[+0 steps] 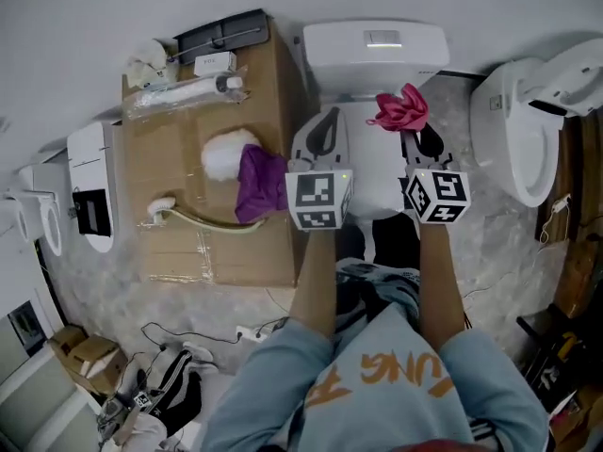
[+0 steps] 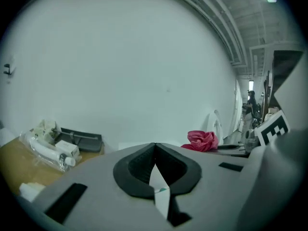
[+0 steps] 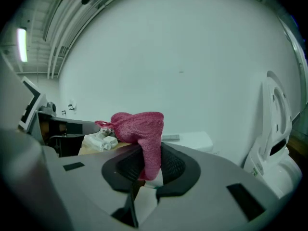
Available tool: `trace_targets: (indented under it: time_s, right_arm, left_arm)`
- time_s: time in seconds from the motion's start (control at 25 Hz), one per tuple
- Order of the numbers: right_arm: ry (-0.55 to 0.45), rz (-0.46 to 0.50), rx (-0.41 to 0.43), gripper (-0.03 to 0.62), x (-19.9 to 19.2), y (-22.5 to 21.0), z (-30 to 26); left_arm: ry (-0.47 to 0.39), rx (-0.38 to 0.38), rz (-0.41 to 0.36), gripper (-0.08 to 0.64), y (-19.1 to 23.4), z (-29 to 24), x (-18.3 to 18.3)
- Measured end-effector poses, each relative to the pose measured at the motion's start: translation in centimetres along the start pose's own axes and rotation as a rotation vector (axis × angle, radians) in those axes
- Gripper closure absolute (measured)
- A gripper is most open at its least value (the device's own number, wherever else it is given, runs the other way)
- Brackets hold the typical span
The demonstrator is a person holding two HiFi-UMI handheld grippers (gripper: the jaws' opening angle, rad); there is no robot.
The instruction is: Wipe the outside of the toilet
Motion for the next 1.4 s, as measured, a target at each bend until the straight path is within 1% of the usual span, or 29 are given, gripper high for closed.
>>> trace_targets:
  time_s: [0.08,0.2,0.28,0.36,0.44,0.56,0.64,0.76,0.84,0.96,1.16,1.4]
  right_arm:
    - [-0.043,0.001,-0.008,0.503,3.2,0.4,1.1]
    - [-0.107,0.006,-0.028,0.503,7.3,0.6,2.9]
    - [-0.145,0.022,-0.033,0.503,10.0,0.6,3.8]
    - [-0.191,0.058,-0.025,0.503,13.0,0.6,4.1]
    - [-0.229,0.082,-0.019,0.503,15.3,0.7,4.9]
    - [-0.262,0.094,-0.014,0.503,16.9,0.8,6.2]
    - [-0.284,0.103,-0.006,0.503,18.0,0.8,6.5]
    - [-0.298,0.139,0.005,0.503,19.1,0.9,7.1]
    - [-0.301,0.158,0.000,0.503,19.5,0.6,7.6]
    - [-0.309,0.166,-0.027,0.503,19.6,0.1,7.8]
    - [-0.317,0.198,-0.052,0.503,19.8,-0.4,8.3]
    - [-0.324,0.206,-0.075,0.503,19.8,-0.5,8.4]
  left_arm:
    - [-0.055,0.006,0.010,0.535,-0.6,1.6,3.0]
    - [-0.131,-0.008,-0.003,0.535,-1.7,3.5,7.3]
    - [-0.179,-0.023,-0.023,0.535,-2.4,4.7,10.2]
    - [-0.233,-0.031,-0.053,0.535,-2.9,5.6,13.2]
    - [-0.264,-0.042,-0.078,0.535,-3.8,6.6,14.9]
    - [-0.256,-0.048,-0.114,0.535,-5.0,7.2,15.4]
    - [-0.250,-0.038,-0.136,0.535,-5.4,7.1,15.7]
    - [-0.273,-0.012,-0.162,0.534,-6.1,7.3,16.0]
    - [-0.297,-0.010,-0.170,0.534,-6.8,7.6,16.3]
    - [-0.299,-0.019,-0.187,0.534,-7.3,7.2,16.0]
    - [-0.293,-0.024,-0.189,0.534,-7.7,7.0,15.6]
    - [-0.292,-0.046,-0.186,0.534,-7.7,6.7,15.3]
Point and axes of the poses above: the fingertips, and each gripper's own axes: z backward along the fingers, y to its left, x out of its top, the point moved 2 cm from there along z, backward along the fingers, and after that the axes turned 12 degrees about z, right-handed, at the moved point
